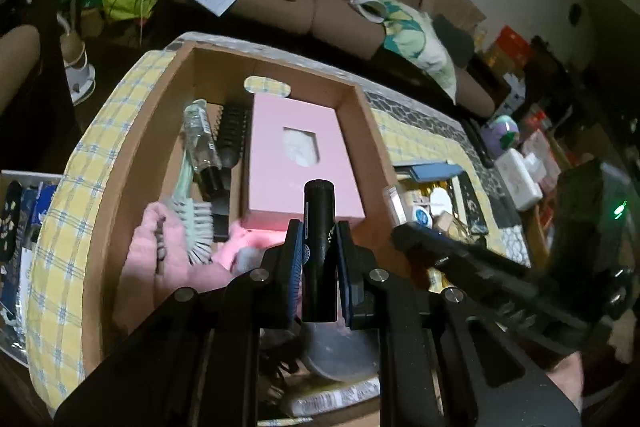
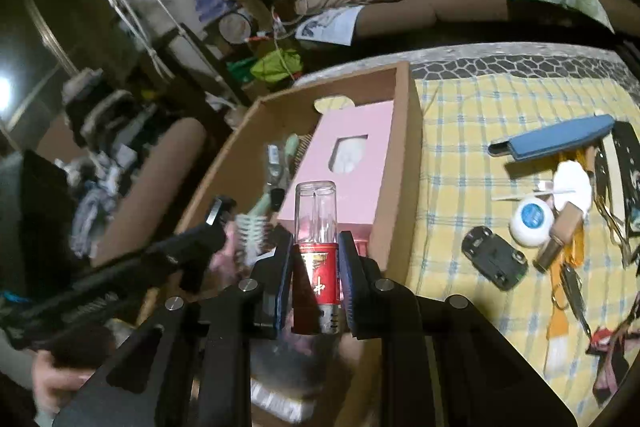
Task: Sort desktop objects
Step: 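Carry the black tube and red-label jar into the cardboard box with both grippers, then open both grippers in the box and withdraw them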
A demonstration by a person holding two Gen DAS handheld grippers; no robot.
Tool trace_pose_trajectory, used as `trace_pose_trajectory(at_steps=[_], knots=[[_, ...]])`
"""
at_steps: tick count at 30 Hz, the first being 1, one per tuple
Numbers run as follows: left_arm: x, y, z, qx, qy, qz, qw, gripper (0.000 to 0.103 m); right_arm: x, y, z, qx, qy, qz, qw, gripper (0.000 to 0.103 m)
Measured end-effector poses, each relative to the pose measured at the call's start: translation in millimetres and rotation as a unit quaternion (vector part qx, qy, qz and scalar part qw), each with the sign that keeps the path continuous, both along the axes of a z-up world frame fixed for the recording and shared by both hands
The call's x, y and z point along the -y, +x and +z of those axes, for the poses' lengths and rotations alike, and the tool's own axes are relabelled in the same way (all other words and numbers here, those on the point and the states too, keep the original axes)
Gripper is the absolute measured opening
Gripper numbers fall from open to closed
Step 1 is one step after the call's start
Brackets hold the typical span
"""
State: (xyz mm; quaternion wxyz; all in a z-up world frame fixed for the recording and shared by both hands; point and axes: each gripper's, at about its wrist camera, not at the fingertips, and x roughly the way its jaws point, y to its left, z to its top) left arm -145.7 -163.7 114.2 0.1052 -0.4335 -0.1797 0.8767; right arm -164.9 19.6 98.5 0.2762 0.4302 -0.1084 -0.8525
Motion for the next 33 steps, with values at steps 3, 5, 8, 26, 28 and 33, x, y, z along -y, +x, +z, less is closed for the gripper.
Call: trace_pose_trajectory(at_steps=[3,5,8,26,28,33], knots=[[8,-7,-8,0.007,0.013,0.002,0.9999,0.015,15,-7,-16,0.0,0.031,0.0,1.0,0.022],[16,-7,-10,0.008,0.017,0.006,0.9998,0.015,22,-9,-18,-0.008,0.043,0.008,0.999,0.022],[36,-6,-11,0.011,0.031,0.022,0.9992,0.015,28,-8,-19,-0.027,0.07,0.013,0.997,0.022],[83,-40,-42,0.042,0.017,0.079,0.9959,0.014,100,-67,-35,0.107,-0.028,0.014,0.994,0.023],[88,-40,-42,0.042,0.024,0.086,0.9951,0.021,102,-71,-40,0.123,-0.034,0.012,0.992,0.024],[91,-33,-28,0.021,0.033,0.088,0.9953,0.035,94,-65,-27,0.099,-0.011,0.003,0.995,0.036]])
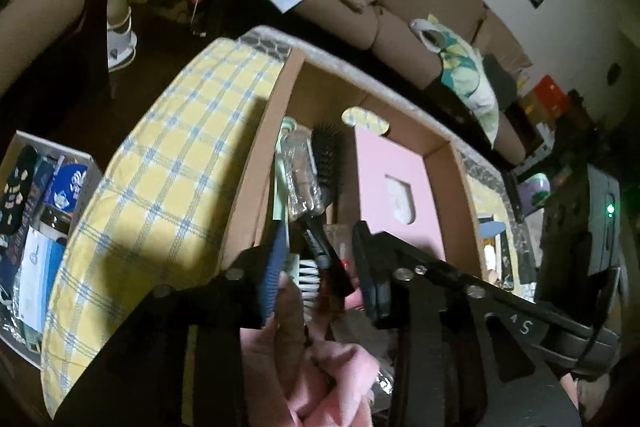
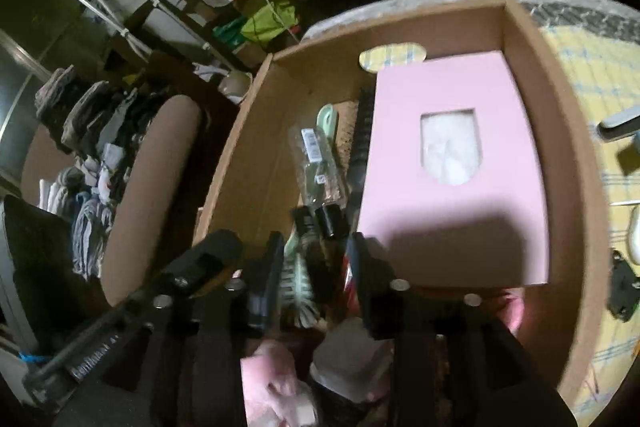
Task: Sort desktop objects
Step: 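Open both grippers in the box and withdraw them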
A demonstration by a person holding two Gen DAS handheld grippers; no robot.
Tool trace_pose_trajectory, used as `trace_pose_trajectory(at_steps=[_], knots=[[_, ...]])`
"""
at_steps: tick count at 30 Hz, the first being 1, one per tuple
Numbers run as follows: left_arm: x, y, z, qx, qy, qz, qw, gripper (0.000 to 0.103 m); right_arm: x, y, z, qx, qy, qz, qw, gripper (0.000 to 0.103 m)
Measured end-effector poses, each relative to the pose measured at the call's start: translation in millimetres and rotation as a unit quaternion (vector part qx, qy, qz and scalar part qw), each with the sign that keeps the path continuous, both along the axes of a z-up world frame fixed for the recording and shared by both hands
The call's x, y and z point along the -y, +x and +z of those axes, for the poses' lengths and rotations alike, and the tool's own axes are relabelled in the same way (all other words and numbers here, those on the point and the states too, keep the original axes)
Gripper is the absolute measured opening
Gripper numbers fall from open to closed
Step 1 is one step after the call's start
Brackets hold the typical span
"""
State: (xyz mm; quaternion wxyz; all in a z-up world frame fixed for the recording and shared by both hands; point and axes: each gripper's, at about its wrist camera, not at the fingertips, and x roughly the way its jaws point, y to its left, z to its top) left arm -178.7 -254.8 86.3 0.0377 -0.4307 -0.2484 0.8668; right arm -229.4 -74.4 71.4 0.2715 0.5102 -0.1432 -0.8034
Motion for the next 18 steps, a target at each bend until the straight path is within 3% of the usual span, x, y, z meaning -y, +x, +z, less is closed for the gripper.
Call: trace_pose_trajectory(at_steps=[3,5,12,15,18], knots=[[-1,5,9,-0.008,-0.009,-0.001,0.9999,0.043,-11,11,15,-0.019,0.005,0.0,1.0,0.037],[-5,9,15,-0.012,-0.02,-0.006,0.9997,0.047,-20,22,28,-0.036,0.015,-0.002,0.999,0.044],[-37,29,38,-0.03,-0.042,-0.047,0.9975,0.088,-80,74,60,-0.099,0.039,-0.039,0.994,0.086],[-57,39,51,-0.044,-0.041,-0.065,0.9961,0.103,-113,90,61,-0.111,0.072,-0.07,0.989,0.089],[-80,46,64,-0.056,-0.024,-0.08,0.9949,0.103,-147,98,56,-0.099,0.086,-0.099,0.986,0.09]])
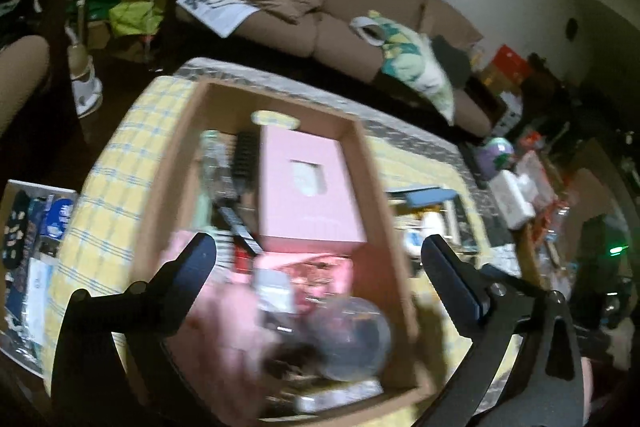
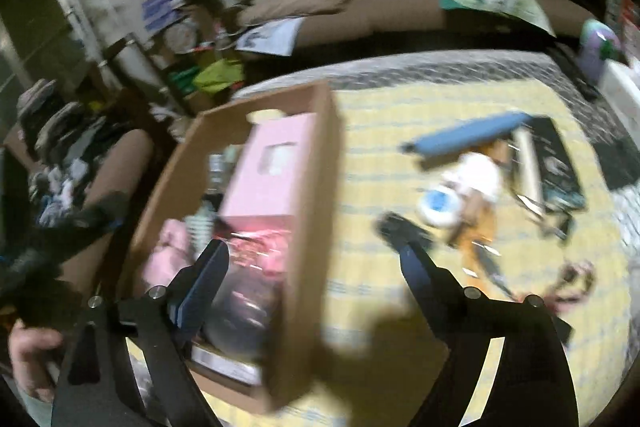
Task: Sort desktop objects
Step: 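Open both grippers in the box and withdraw them, then grasp the black car key fob with the left gripper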
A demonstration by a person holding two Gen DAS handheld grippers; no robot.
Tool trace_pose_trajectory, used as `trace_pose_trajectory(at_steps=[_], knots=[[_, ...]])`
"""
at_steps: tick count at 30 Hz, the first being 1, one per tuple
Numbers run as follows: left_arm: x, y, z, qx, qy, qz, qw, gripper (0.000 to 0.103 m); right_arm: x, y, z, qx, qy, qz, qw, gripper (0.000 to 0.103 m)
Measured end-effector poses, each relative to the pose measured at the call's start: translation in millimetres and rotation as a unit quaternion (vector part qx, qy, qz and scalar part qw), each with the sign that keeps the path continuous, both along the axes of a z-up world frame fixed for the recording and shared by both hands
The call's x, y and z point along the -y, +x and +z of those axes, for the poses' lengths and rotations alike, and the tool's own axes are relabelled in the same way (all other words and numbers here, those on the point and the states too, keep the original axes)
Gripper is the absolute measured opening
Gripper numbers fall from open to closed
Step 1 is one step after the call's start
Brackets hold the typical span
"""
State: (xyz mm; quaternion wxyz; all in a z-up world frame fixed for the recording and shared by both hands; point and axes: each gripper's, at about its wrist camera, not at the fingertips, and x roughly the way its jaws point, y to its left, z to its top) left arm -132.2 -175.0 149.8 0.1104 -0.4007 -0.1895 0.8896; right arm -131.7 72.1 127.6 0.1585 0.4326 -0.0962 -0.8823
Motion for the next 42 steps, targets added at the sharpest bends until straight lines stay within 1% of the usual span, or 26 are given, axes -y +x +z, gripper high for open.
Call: trace_pose_trajectory(at_steps=[3,4,6,9,11,13,15,17,19,21,22,23,24,25,26,28,29,31,32,33,34,36,38,39,41,42], knots=[[-27,6,8,-0.006,0.014,-0.023,0.9996,0.103,-35,8,-4,0.0,0.013,-0.039,0.999,0.091],[-36,7,9,-0.006,0.015,-0.03,0.9994,0.103,-46,10,-6,0.003,0.011,-0.048,0.999,0.091],[-57,9,12,-0.009,0.015,-0.046,0.9988,0.103,-70,12,-8,0.007,0.004,-0.058,0.998,0.091],[-91,11,11,-0.01,0.007,-0.075,0.9971,0.103,-95,17,-9,0.004,0.009,-0.078,0.997,0.091],[-115,12,9,-0.01,-0.01,-0.097,0.9952,0.103,-113,17,-10,0.005,0.006,-0.087,0.996,0.091],[-138,14,6,-0.011,-0.035,-0.121,0.992,0.103,-134,18,-13,0.006,0.0,-0.101,0.995,0.091],[-161,15,3,-0.017,-0.072,-0.14,0.9873,0.103,-154,20,-16,0.007,-0.007,-0.113,0.993,0.091],[-182,15,-1,-0.025,-0.112,-0.161,0.9803,0.103,-170,18,-18,0.008,-0.008,-0.12,0.993,0.092],[-202,12,-6,-0.029,-0.155,-0.187,0.9696,0.103,-183,18,-20,0.008,-0.008,-0.122,0.992,0.092],[-221,2,-16,-0.018,-0.205,-0.224,0.9528,0.103,-193,18,-23,0.008,-0.006,-0.123,0.992,0.091],[-230,-2,-22,-0.01,-0.233,-0.238,0.9429,0.103,-199,19,-25,0.009,-0.004,-0.123,0.992,0.091],[-242,-11,-30,0.003,-0.274,-0.259,0.926,0.103,-204,20,-27,0.01,-0.001,-0.123,0.992,0.092],[-248,-15,-37,0.012,-0.3,-0.275,0.9133,0.103,-208,21,-28,0.01,0.002,-0.121,0.993,0.091],[-255,-22,-46,0.025,-0.327,-0.293,0.8978,0.101,-212,21,-29,0.01,0.005,-0.119,0.993,0.091],[-264,-30,-57,0.041,-0.365,-0.311,0.8765,0.099,-216,22,-30,0.009,0.008,-0.118,0.993,0.091],[-271,-40,-74,0.062,-0.413,-0.329,0.847,0.093,-225,23,-34,0.01,0.006,-0.117,0.993,0.091],[-273,-45,-82,0.072,-0.43,-0.338,0.8342,0.091,-228,24,-35,0.012,0.002,-0.118,0.993,0.091],[-276,-56,-97,0.094,-0.447,-0.358,0.8141,0.088,-235,24,-40,0.017,-0.009,-0.117,0.993,0.091],[-278,-59,-104,0.104,-0.457,-0.37,0.8021,0.087,-237,23,-43,0.02,-0.012,-0.116,0.993,0.091],[-278,-62,-112,0.107,-0.473,-0.382,0.7869,0.083,-238,23,-45,0.023,-0.013,-0.114,0.993,0.091],[-280,-64,-119,0.108,-0.493,-0.394,0.7685,0.08,-239,22,-48,0.026,-0.012,-0.112,0.993,0.091],[-284,-67,-129,0.108,-0.522,-0.413,0.7385,0.076,-236,23,-51,0.032,-0.008,-0.104,0.994,0.091],[-287,-69,-136,0.105,-0.543,-0.432,0.7125,0.072,-234,23,-55,0.035,-0.002,-0.098,0.995,0.091],[-290,-72,-140,0.104,-0.553,-0.439,0.7005,0.071,-233,23,-56,0.037,-0.001,-0.095,0.995,0.091],[-292,-76,-148,0.107,-0.566,-0.452,0.681,0.067,-233,22,-59,0.04,0.001,-0.091,0.995,0.091],[-293,-78,-151,0.108,-0.571,-0.455,0.6746,0.064,-233,22,-60,0.04,0.002,-0.092,0.995,0.091]])
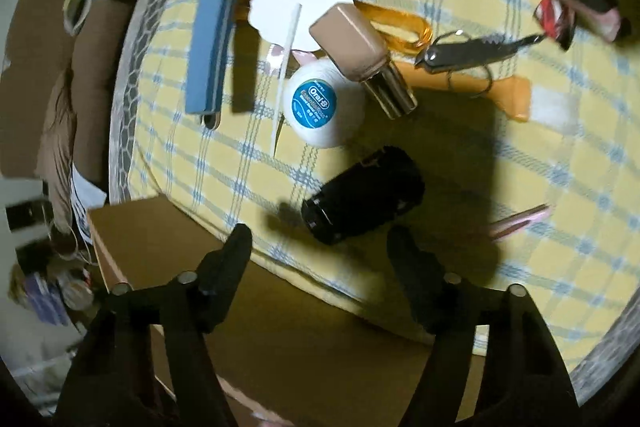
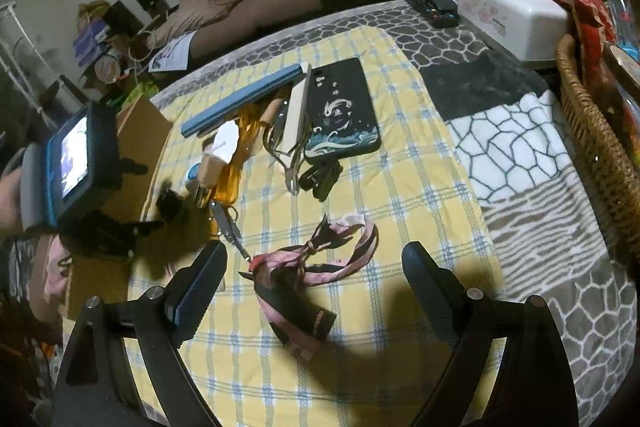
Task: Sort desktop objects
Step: 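Grasp the black car key fob with the left gripper, then lower the key fob into the box with the left gripper while the right grasps the beige bottle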
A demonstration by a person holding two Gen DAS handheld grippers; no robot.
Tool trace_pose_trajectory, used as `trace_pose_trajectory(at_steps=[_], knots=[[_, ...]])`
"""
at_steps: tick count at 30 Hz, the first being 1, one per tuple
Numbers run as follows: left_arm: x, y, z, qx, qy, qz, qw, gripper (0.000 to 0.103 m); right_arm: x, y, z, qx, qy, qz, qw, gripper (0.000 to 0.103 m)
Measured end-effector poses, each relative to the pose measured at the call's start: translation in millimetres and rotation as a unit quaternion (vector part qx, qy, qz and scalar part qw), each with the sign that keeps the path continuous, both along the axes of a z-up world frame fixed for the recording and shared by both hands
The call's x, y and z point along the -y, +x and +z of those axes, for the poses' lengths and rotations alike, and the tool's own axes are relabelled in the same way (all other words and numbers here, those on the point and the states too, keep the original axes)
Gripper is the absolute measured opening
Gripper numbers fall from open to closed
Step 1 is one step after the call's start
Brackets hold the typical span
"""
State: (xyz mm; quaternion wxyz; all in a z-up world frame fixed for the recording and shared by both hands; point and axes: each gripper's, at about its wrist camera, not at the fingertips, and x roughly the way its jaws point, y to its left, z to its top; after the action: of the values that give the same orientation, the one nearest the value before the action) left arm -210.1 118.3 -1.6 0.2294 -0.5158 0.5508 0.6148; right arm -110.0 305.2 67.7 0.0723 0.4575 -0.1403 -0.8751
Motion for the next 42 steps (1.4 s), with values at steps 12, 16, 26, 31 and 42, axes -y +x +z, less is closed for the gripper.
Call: trace_pose_trajectory(at_steps=[12,16,26,31,42], knots=[[-13,-8,-3,0.049,0.033,-0.021,0.998,0.034,0,-3,-9,0.01,-0.012,0.003,1.0,0.091],[-9,-15,6,0.06,0.076,0.046,0.9943,0.03,0,-3,-7,0.009,-0.015,0.001,1.0,0.091],[56,20,111,0.048,0.353,0.208,0.9111,0.03,8,-3,5,-0.006,-0.035,0.002,0.999,0.091],[102,48,135,0.016,0.407,0.257,0.8763,0.03,28,-7,14,-0.021,-0.045,0.013,0.999,0.091],[184,98,133,-0.061,0.448,0.358,0.817,0.03,112,-54,7,-0.025,-0.014,0.015,0.999,0.087]])
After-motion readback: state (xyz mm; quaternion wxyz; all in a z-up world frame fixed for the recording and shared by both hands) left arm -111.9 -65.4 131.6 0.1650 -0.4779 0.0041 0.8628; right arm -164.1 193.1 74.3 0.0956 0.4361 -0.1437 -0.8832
